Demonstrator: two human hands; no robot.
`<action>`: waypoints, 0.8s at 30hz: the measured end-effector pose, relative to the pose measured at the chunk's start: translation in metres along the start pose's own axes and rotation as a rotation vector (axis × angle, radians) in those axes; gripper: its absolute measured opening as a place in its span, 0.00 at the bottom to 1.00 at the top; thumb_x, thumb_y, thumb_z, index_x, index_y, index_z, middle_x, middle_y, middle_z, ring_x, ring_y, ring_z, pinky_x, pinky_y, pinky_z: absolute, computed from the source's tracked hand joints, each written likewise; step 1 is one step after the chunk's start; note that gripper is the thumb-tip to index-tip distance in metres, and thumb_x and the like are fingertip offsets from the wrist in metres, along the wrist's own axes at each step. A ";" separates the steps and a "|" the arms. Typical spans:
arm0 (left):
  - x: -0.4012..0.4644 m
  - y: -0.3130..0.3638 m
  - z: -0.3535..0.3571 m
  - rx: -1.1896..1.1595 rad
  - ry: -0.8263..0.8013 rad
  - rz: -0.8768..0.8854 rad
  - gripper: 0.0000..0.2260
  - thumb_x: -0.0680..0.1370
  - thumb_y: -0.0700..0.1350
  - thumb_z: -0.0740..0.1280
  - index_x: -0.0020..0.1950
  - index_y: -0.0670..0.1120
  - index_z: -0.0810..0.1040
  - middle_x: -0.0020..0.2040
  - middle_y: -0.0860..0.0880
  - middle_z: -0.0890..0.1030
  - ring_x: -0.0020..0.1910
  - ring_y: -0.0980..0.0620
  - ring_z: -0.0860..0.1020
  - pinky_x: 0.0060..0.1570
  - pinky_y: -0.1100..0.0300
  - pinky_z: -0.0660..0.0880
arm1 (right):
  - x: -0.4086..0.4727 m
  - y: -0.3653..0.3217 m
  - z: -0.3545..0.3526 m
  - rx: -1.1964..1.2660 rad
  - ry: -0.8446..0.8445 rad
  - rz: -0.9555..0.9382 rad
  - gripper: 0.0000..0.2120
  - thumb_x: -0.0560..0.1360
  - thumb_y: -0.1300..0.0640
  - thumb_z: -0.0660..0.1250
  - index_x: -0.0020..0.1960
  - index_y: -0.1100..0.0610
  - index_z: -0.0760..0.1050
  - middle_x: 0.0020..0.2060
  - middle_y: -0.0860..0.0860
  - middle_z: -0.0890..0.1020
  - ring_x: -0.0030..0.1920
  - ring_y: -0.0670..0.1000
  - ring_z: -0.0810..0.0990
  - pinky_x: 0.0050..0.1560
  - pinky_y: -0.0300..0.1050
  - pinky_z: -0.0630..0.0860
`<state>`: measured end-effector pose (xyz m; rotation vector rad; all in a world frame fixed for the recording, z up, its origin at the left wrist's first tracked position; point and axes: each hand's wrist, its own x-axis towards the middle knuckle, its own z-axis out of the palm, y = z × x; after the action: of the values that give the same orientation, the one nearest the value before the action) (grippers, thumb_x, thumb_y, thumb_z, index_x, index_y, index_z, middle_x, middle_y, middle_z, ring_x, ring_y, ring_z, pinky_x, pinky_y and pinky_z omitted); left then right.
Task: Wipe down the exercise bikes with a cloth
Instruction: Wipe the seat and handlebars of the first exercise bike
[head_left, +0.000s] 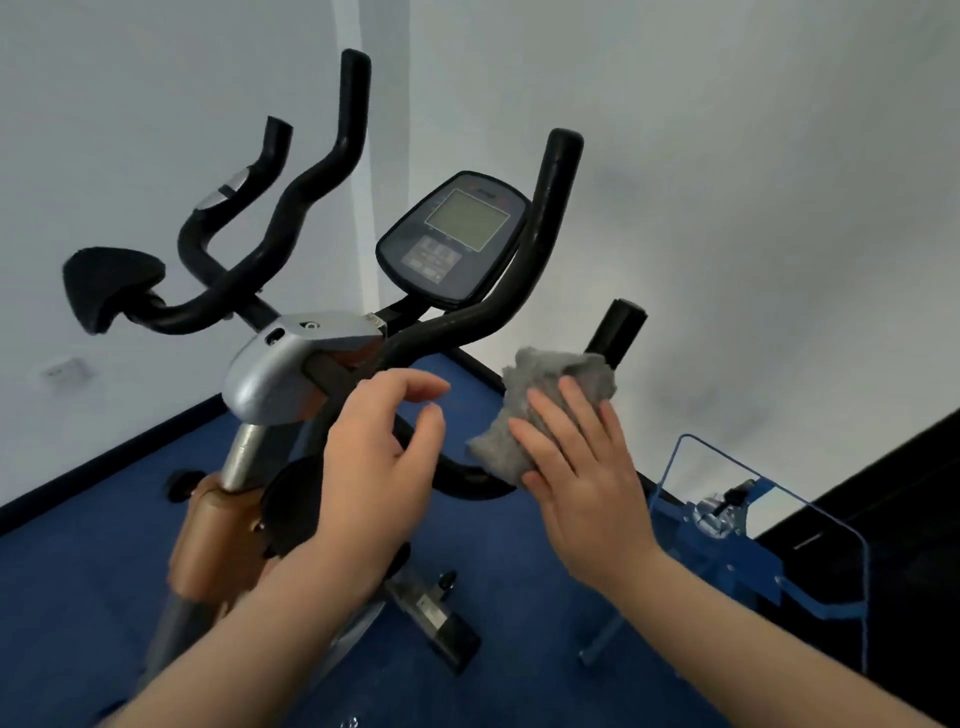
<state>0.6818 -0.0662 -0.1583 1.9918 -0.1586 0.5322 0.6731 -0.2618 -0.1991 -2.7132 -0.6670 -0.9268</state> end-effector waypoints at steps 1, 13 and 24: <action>-0.001 -0.001 -0.004 0.045 0.016 0.019 0.08 0.74 0.49 0.61 0.50 0.56 0.76 0.47 0.62 0.77 0.49 0.63 0.75 0.45 0.71 0.69 | 0.003 0.001 -0.002 -0.057 -0.055 -0.098 0.17 0.82 0.52 0.53 0.65 0.56 0.72 0.67 0.56 0.74 0.73 0.59 0.62 0.73 0.60 0.56; -0.004 -0.034 -0.033 0.571 0.187 0.002 0.10 0.80 0.48 0.55 0.52 0.51 0.75 0.47 0.54 0.79 0.47 0.53 0.74 0.44 0.59 0.64 | 0.036 -0.048 -0.001 -0.371 -0.378 -0.293 0.17 0.78 0.49 0.55 0.48 0.61 0.74 0.35 0.54 0.73 0.34 0.56 0.72 0.41 0.52 0.74; -0.004 -0.036 -0.030 0.625 0.207 0.013 0.11 0.80 0.50 0.55 0.52 0.52 0.75 0.47 0.56 0.79 0.45 0.55 0.74 0.44 0.64 0.60 | 0.087 -0.066 0.024 0.010 -0.614 -0.145 0.15 0.80 0.45 0.51 0.57 0.56 0.60 0.47 0.52 0.65 0.30 0.51 0.64 0.25 0.43 0.53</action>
<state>0.6817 -0.0237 -0.1781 2.5169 0.1433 0.8700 0.7153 -0.1654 -0.1613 -2.9696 -0.9720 -0.0836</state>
